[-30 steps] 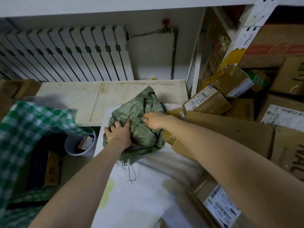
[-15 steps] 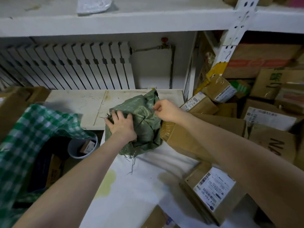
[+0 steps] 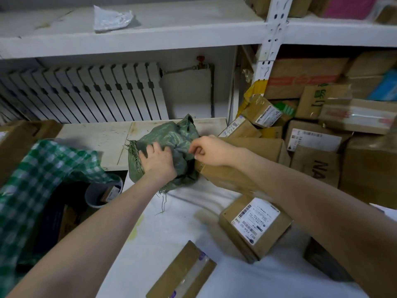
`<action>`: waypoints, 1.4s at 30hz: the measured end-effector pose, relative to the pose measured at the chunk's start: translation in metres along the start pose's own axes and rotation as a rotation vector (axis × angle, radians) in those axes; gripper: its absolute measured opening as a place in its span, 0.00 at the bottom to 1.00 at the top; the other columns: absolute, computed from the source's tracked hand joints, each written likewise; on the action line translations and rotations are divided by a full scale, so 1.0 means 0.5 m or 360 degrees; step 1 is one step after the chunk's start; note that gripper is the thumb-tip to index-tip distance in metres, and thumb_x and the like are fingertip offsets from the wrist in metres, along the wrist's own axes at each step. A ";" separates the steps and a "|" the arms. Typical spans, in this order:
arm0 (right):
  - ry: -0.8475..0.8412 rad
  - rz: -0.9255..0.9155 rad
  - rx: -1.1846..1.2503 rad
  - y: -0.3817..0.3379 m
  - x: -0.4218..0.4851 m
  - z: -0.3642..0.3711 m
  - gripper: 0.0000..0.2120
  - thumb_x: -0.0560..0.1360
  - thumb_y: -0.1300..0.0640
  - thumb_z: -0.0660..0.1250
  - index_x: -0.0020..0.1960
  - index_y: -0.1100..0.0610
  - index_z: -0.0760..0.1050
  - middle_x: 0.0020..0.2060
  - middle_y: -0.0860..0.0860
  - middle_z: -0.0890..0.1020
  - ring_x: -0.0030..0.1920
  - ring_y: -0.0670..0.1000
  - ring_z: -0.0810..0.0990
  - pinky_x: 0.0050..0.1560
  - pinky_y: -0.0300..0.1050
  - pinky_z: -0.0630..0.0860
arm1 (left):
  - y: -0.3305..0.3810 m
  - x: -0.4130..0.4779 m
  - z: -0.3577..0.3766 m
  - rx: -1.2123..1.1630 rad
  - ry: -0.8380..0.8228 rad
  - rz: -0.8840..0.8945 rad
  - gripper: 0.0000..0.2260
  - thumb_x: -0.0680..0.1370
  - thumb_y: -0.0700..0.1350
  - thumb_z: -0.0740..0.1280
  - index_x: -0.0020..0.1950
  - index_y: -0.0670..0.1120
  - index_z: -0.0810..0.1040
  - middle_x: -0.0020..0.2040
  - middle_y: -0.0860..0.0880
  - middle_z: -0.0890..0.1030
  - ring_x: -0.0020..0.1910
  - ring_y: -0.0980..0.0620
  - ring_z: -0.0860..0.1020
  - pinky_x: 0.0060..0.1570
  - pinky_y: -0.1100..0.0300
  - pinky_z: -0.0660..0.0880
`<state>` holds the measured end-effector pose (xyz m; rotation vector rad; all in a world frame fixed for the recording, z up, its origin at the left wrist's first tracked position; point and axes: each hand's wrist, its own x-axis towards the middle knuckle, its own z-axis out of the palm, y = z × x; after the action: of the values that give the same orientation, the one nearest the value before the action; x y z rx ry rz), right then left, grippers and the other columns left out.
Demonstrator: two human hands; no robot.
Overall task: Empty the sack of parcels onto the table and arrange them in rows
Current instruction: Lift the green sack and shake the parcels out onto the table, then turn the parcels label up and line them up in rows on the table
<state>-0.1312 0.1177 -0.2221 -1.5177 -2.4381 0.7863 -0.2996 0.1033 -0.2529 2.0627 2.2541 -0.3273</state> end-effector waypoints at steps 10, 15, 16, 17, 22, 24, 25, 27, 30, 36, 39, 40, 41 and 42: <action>0.0082 0.0030 0.0098 0.027 -0.189 0.045 0.15 0.76 0.59 0.69 0.62 0.54 0.76 0.44 0.50 0.84 0.41 0.50 0.81 0.50 0.48 0.79 | 0.042 -0.195 0.043 -0.0398 -0.0439 0.0164 0.39 0.71 0.54 0.74 0.74 0.42 0.60 0.72 0.40 0.66 0.70 0.42 0.66 0.60 0.56 0.69; 0.0065 0.0023 -0.0041 0.038 -0.284 0.085 0.12 0.80 0.55 0.61 0.62 0.51 0.76 0.45 0.51 0.85 0.45 0.52 0.83 0.48 0.50 0.79 | 0.057 -0.330 0.119 -0.0257 -0.0993 0.0005 0.61 0.65 0.64 0.75 0.78 0.47 0.33 0.77 0.39 0.55 0.72 0.41 0.65 0.63 0.54 0.70; 0.0088 0.0018 -0.0029 0.043 -0.293 0.090 0.15 0.79 0.57 0.62 0.64 0.51 0.74 0.50 0.51 0.84 0.49 0.54 0.82 0.50 0.51 0.79 | 0.060 -0.347 0.136 -0.0259 -0.0989 -0.0026 0.62 0.64 0.63 0.76 0.77 0.48 0.31 0.75 0.37 0.56 0.69 0.39 0.68 0.60 0.53 0.72; 0.0081 0.0000 -0.0012 0.048 -0.307 0.092 0.17 0.78 0.59 0.63 0.66 0.51 0.73 0.54 0.51 0.82 0.52 0.54 0.81 0.51 0.52 0.78 | 0.065 -0.367 0.154 -0.0288 -0.0960 -0.0057 0.62 0.64 0.61 0.77 0.76 0.50 0.29 0.73 0.37 0.57 0.66 0.38 0.70 0.59 0.51 0.74; -0.0051 0.0035 0.0161 0.094 -0.362 0.126 0.10 0.76 0.59 0.64 0.54 0.50 0.80 0.49 0.47 0.82 0.48 0.50 0.81 0.49 0.46 0.79 | 0.079 -0.415 0.208 -0.0349 -0.0681 -0.0125 0.59 0.60 0.54 0.76 0.78 0.48 0.38 0.61 0.42 0.69 0.56 0.41 0.75 0.49 0.51 0.77; -0.0033 0.0115 0.0115 0.114 -0.384 0.140 0.06 0.77 0.56 0.64 0.46 0.51 0.80 0.40 0.46 0.81 0.41 0.48 0.79 0.44 0.42 0.77 | 0.088 -0.410 0.198 -0.0443 -0.0706 -0.0138 0.50 0.60 0.53 0.76 0.73 0.42 0.51 0.53 0.45 0.73 0.50 0.45 0.77 0.40 0.57 0.76; -0.0012 0.0167 0.0094 0.124 -0.394 0.147 0.09 0.77 0.55 0.64 0.39 0.53 0.77 0.34 0.47 0.79 0.36 0.49 0.76 0.39 0.42 0.75 | 0.095 -0.407 0.185 -0.0474 -0.0756 -0.0126 0.45 0.61 0.53 0.77 0.69 0.40 0.56 0.51 0.46 0.74 0.48 0.47 0.76 0.37 0.58 0.74; 0.0035 0.0273 0.0146 0.140 -0.419 0.164 0.18 0.77 0.54 0.64 0.30 0.57 0.69 0.24 0.51 0.71 0.30 0.52 0.70 0.33 0.43 0.68 | 0.110 -0.411 0.153 -0.0472 -0.0813 -0.0056 0.39 0.62 0.53 0.77 0.64 0.41 0.62 0.51 0.47 0.75 0.49 0.48 0.76 0.40 0.58 0.74; 0.0118 0.0455 0.0424 0.149 -0.434 0.179 0.13 0.76 0.57 0.62 0.36 0.61 0.76 0.31 0.56 0.80 0.35 0.55 0.80 0.43 0.50 0.79 | 0.137 -0.422 0.106 -0.0479 -0.0727 0.0098 0.34 0.62 0.53 0.78 0.58 0.44 0.64 0.51 0.47 0.74 0.49 0.48 0.75 0.42 0.57 0.73; 0.0042 0.0895 0.1089 0.123 -0.492 0.124 0.17 0.82 0.49 0.56 0.59 0.59 0.76 0.50 0.56 0.82 0.47 0.53 0.81 0.52 0.47 0.77 | 0.184 -0.440 0.002 -0.0802 -0.0651 0.0668 0.39 0.55 0.49 0.78 0.61 0.46 0.63 0.57 0.46 0.73 0.55 0.47 0.75 0.53 0.48 0.77; -0.0052 0.1127 0.1328 0.132 -0.534 0.105 0.25 0.80 0.38 0.54 0.64 0.56 0.72 0.56 0.56 0.79 0.56 0.56 0.78 0.62 0.53 0.74 | 0.213 -0.459 -0.032 -0.0964 -0.0504 0.0914 0.39 0.58 0.44 0.80 0.62 0.46 0.62 0.57 0.47 0.72 0.56 0.47 0.73 0.55 0.49 0.75; -0.0048 0.1198 0.1492 0.135 -0.548 0.099 0.28 0.79 0.36 0.54 0.66 0.57 0.71 0.60 0.57 0.78 0.58 0.57 0.78 0.62 0.55 0.74 | 0.220 -0.465 -0.039 -0.1032 -0.0474 0.0972 0.39 0.57 0.44 0.80 0.62 0.46 0.62 0.57 0.47 0.72 0.57 0.47 0.73 0.56 0.49 0.75; -0.0060 0.1249 0.1674 0.135 -0.569 0.091 0.31 0.78 0.34 0.54 0.68 0.57 0.70 0.62 0.57 0.77 0.58 0.58 0.78 0.60 0.55 0.76 | 0.227 -0.472 -0.045 -0.1077 -0.0443 0.1029 0.39 0.56 0.45 0.79 0.62 0.47 0.62 0.57 0.47 0.72 0.57 0.48 0.73 0.56 0.49 0.74; -0.0123 0.1269 0.1805 0.134 -0.590 0.082 0.33 0.77 0.32 0.51 0.69 0.56 0.69 0.63 0.57 0.77 0.55 0.58 0.79 0.56 0.54 0.77 | 0.233 -0.477 -0.049 -0.1093 -0.0395 0.1084 0.39 0.56 0.45 0.79 0.61 0.48 0.62 0.57 0.48 0.72 0.57 0.48 0.73 0.56 0.50 0.74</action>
<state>0.0436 -0.1306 -0.2516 -1.7810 -0.8537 1.8896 -0.1585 -0.1154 -0.1958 2.0607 1.1667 0.2030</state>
